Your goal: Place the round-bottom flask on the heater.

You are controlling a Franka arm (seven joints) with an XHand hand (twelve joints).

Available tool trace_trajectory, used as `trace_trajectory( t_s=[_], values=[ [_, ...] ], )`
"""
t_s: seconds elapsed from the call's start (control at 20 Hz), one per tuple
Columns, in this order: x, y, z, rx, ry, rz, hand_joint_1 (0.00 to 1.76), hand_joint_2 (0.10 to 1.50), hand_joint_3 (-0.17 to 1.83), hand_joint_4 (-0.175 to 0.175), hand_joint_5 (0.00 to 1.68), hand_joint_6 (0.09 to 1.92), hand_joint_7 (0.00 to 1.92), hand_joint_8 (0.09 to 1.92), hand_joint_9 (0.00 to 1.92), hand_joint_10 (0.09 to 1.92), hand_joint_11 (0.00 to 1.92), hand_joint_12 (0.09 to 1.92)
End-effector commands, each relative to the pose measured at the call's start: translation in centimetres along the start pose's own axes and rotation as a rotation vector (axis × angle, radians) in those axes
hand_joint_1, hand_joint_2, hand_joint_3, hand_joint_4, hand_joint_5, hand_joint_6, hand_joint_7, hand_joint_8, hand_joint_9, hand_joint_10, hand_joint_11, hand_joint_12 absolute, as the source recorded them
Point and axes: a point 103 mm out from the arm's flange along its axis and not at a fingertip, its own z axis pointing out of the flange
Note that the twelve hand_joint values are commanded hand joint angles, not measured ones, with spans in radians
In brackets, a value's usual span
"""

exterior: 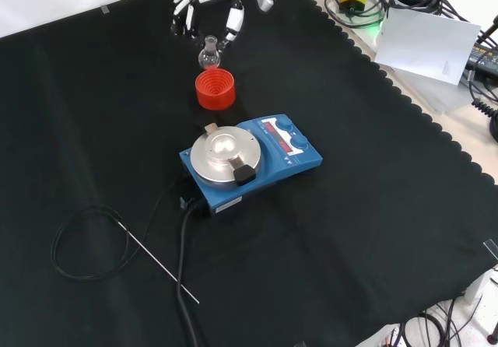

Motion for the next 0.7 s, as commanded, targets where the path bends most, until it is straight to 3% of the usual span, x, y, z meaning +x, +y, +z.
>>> trace_trajectory(
  t_s=[0.05,0.2,0.7],
  values=[
    [3.9,-1.4,-4.0,0.025,-0.049,-0.056,1.12,0.66,0.71,0.132,1.20,0.83,0.38,0.65,0.63,0.58,0.25,1.35],
    [5.3,-1.3,-4.9,0.021,-0.061,-0.078,1.12,0.66,0.71,0.132,1.20,0.83,0.38,0.65,0.63,0.58,0.25,1.35],
    [13.4,-0.2,-5.9,0.019,-0.133,-0.204,1.12,0.65,0.73,0.130,1.20,0.83,0.38,0.66,0.63,0.58,0.25,1.35]
  ],
)
